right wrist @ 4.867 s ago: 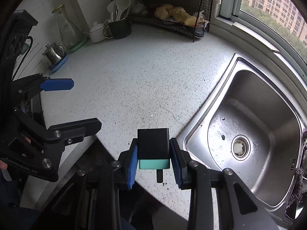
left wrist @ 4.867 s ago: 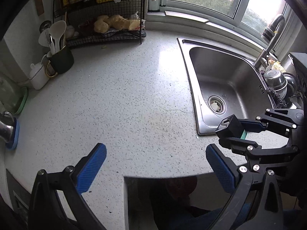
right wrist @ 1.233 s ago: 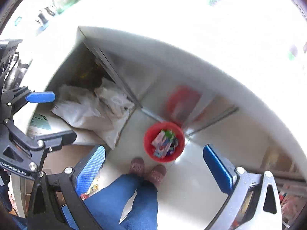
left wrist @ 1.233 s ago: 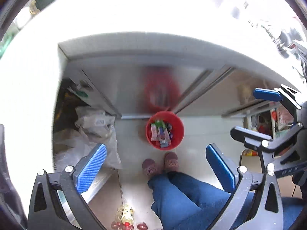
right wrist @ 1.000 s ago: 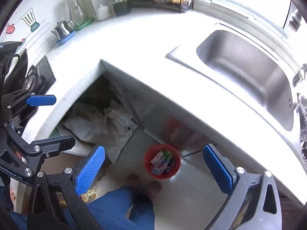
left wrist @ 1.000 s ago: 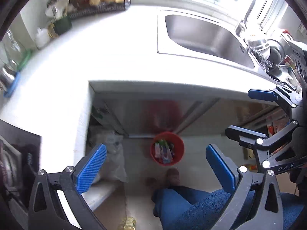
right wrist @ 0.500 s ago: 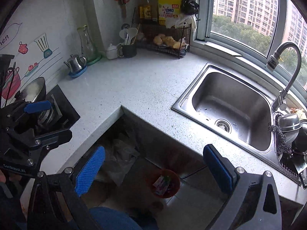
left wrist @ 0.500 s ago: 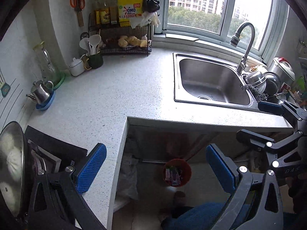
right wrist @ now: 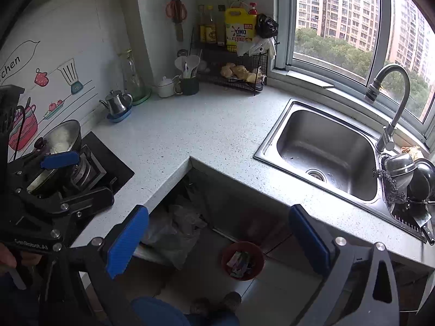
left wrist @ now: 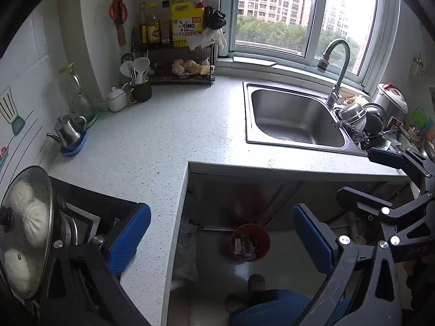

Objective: Collect trash

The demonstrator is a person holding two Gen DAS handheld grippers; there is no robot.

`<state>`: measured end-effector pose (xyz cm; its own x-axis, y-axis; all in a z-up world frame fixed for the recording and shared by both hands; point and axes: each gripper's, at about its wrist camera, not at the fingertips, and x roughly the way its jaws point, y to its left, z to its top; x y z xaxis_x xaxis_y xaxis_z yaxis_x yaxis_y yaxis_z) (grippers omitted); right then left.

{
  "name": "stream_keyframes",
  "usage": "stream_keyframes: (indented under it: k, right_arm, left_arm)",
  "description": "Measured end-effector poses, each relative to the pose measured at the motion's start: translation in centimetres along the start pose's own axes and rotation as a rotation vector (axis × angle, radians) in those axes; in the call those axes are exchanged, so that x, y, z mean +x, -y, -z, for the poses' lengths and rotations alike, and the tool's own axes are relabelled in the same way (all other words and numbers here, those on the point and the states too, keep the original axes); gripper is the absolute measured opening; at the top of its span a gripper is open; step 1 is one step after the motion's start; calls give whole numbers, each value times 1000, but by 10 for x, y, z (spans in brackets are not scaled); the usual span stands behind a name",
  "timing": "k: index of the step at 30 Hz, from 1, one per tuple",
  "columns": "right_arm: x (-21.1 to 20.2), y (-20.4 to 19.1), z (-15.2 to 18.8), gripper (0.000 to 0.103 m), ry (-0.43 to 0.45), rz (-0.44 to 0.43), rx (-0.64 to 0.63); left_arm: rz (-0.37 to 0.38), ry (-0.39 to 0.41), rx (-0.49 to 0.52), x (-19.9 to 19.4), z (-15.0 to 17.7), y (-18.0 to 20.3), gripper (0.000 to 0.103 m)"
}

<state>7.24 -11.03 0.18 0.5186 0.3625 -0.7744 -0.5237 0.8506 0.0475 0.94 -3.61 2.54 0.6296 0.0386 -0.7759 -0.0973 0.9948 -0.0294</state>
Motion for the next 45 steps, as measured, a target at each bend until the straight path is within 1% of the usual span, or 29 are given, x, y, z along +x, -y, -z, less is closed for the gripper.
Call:
stream_keyframes:
  k: [2, 7, 12, 26, 36, 45]
  right_arm:
    - [-2, -3, 1, 102, 4, -1, -4]
    - [-9, -4, 4, 102, 27, 29, -5]
    - [-10, -6, 8, 102, 24, 38, -17]
    - [-14, -10, 12, 102, 18, 32, -18]
    - [-17, -10, 16, 102, 8, 26, -11]
    - [-19, -13, 19, 102, 7, 23, 8]
  left_arm:
    - [-18, 6, 4, -3, 3, 1, 103]
    - [-25, 14, 13, -6, 9, 0, 103]
    - [-4, 35, 1, -11, 13, -2, 103]
    - [-30, 25, 28, -13, 17, 4, 103]
    - [-33, 22, 12, -14, 18, 2, 103]
    - [-35, 12, 22, -13, 22, 1, 103]
